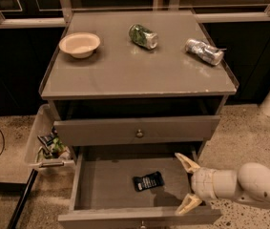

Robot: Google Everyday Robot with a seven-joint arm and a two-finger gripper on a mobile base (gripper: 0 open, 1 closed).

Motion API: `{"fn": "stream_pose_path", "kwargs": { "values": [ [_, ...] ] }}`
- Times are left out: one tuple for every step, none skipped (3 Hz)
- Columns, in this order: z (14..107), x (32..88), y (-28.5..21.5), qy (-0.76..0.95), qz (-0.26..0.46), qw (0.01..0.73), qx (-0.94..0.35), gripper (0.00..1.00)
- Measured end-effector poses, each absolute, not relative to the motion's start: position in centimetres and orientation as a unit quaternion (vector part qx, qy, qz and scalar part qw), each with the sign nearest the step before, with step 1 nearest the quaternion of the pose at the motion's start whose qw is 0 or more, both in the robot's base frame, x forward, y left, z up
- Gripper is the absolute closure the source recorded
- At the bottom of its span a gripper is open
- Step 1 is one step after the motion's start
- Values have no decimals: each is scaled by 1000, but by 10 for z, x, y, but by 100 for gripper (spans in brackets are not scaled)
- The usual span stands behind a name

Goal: Place rxbar blueberry into middle drawer

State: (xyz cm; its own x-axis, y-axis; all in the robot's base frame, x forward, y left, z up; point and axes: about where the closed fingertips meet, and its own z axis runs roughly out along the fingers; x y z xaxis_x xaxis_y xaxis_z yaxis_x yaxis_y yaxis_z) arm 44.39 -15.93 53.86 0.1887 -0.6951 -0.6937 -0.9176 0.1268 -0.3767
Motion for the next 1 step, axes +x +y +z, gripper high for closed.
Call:
{"fn": "stream_pose_path", "kwargs": {
  "values": [
    [537,434,-160,621,145,414,-650,0]
  ]
}}
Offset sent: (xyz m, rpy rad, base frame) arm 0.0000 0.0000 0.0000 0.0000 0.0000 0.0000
